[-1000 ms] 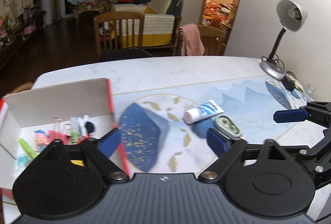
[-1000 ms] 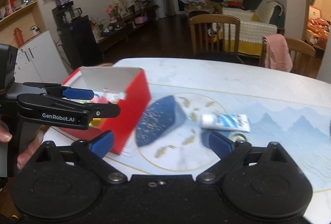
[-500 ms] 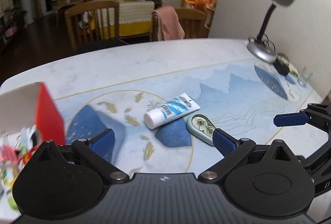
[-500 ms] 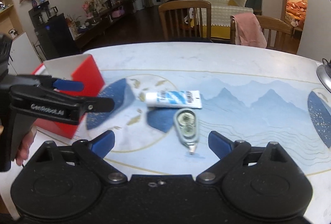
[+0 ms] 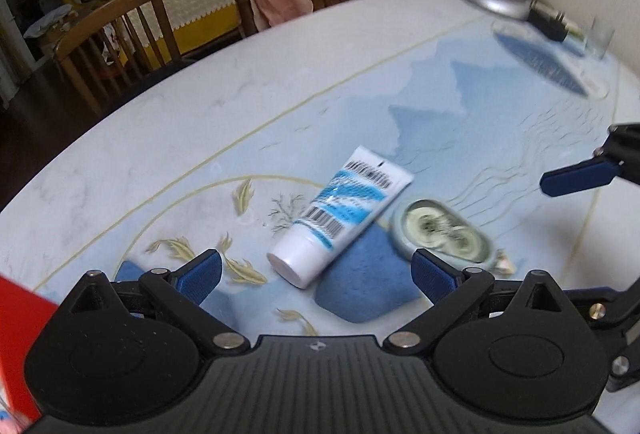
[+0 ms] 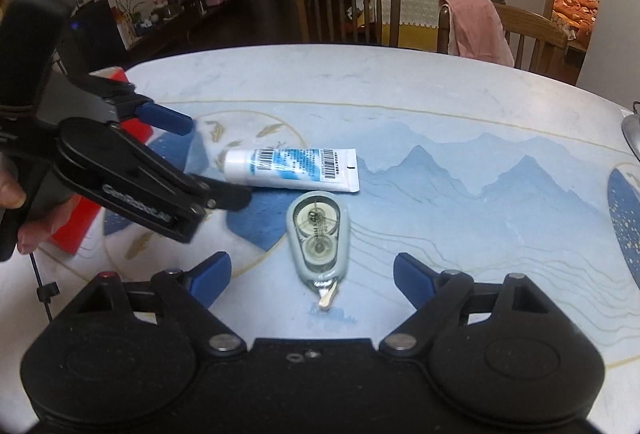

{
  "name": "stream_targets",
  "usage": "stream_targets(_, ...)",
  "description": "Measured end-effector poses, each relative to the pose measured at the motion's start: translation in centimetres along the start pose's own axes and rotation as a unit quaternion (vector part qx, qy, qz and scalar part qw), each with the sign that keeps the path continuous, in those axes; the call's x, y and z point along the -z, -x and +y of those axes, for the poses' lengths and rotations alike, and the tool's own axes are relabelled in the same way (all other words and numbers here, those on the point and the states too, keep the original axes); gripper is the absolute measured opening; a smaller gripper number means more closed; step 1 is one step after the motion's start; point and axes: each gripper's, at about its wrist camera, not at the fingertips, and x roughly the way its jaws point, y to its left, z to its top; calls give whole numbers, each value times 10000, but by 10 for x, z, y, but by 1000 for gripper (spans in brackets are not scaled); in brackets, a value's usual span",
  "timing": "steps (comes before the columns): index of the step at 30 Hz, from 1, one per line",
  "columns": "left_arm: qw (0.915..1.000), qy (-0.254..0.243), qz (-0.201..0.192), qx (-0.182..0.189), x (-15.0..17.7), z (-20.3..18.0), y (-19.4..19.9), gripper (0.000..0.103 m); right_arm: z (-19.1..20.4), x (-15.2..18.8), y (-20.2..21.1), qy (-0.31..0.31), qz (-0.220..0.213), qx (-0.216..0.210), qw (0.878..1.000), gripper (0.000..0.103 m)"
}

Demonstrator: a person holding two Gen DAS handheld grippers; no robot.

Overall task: Organize rigid objects
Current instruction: 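Grasp the correction tape with the right tool while the left tool grasps the white tube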

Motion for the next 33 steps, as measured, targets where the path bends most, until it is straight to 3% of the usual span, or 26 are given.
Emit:
stream_targets(11, 9993, -300, 199, -40, -4, 4, -40, 101, 2, -9, -46, 216, 237, 49, 9995, 75)
stream_targets(19, 9997, -222, 21, 38, -6, 5, -44, 98, 1, -12, -61, 274, 243, 152, 9992, 61)
stream_targets(25, 9995, -182, -49, 237, -9, 1, -43, 78, 2, -11, -65, 240, 234, 196, 9992, 52)
stream_targets(27, 9994, -178, -65, 302, -10, -2, -42, 63, 4, -11, -65, 240, 231, 191, 9993, 48)
stream_targets(33, 9996, -190, -106, 175, -8, -12, -37, 42, 5, -9, -61, 123, 250, 236, 9993, 46)
